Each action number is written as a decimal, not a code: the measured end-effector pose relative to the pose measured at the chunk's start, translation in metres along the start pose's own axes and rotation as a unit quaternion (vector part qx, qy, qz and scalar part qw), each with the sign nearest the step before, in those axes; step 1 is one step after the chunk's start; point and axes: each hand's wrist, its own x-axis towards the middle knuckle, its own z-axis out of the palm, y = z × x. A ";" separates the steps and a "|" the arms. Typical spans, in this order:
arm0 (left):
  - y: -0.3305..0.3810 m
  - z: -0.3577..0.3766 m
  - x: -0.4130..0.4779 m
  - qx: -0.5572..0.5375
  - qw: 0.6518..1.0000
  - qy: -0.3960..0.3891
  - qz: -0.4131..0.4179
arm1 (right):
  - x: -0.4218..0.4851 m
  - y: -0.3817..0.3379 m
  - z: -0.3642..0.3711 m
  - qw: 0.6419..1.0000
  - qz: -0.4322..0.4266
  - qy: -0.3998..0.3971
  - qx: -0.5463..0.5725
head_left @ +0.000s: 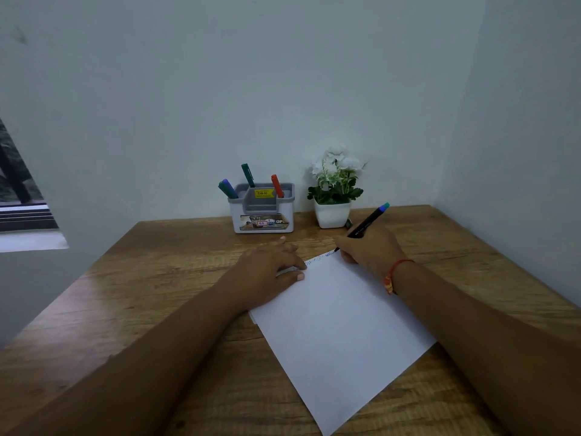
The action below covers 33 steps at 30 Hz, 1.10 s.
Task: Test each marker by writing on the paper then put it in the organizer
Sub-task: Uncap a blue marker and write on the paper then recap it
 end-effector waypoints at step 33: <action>-0.004 0.001 0.001 -0.006 1.000 0.000 0.000 | -0.002 -0.003 -0.004 1.000 0.015 -0.006 0.005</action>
